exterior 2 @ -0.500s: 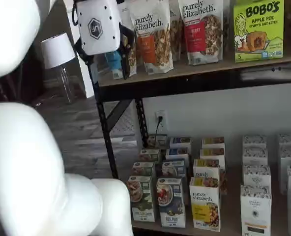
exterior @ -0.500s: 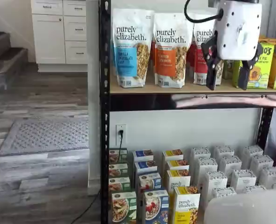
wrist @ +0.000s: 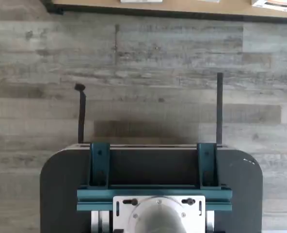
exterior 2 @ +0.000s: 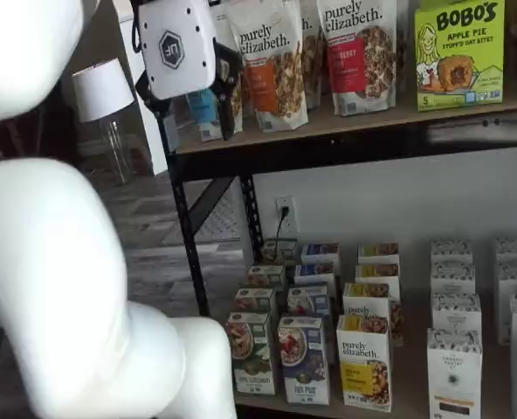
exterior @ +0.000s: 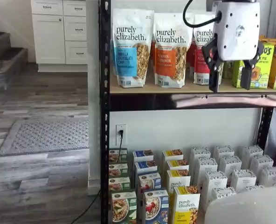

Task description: Pick up the blue and white box that is on the bottom shelf, the second box from the left

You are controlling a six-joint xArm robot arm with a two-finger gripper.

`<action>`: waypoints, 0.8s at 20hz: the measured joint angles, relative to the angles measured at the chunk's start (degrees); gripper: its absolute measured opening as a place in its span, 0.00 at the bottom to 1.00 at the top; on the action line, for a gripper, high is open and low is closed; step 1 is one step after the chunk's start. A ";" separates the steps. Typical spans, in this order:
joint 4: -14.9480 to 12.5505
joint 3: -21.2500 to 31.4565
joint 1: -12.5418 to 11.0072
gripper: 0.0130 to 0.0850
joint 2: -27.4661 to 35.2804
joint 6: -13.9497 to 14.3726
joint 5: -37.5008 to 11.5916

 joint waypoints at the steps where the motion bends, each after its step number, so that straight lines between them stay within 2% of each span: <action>1: 0.11 0.27 -0.17 1.00 -0.11 -0.09 -0.45; 8: 1.41 4.35 -1.70 1.00 -1.23 -0.97 -5.01; 13: 0.85 9.17 -1.58 1.00 -2.26 -1.01 -9.85; 16: 1.45 12.32 -2.16 1.00 -2.74 -1.36 -12.99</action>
